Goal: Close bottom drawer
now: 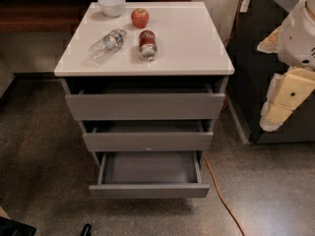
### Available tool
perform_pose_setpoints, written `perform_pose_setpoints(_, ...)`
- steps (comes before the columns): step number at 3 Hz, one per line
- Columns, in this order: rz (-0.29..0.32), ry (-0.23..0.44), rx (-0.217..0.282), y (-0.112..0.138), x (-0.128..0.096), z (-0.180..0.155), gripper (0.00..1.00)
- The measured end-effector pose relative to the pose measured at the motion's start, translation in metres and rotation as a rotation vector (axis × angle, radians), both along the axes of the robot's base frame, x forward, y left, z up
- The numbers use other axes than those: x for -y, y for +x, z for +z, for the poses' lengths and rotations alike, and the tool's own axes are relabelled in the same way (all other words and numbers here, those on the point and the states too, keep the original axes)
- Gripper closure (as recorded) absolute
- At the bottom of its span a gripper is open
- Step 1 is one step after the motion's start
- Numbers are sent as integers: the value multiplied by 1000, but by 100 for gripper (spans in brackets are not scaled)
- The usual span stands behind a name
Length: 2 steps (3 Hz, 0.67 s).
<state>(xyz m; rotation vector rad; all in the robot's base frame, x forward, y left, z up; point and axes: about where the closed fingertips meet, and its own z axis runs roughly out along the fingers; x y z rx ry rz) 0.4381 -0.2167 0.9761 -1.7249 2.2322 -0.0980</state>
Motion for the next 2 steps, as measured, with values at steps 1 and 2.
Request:
perform_pose_setpoints(1,4,4,0,0,-2,-2,0)
perform_pose_setpoints(2,36,27,-18,2,-20,-24,0)
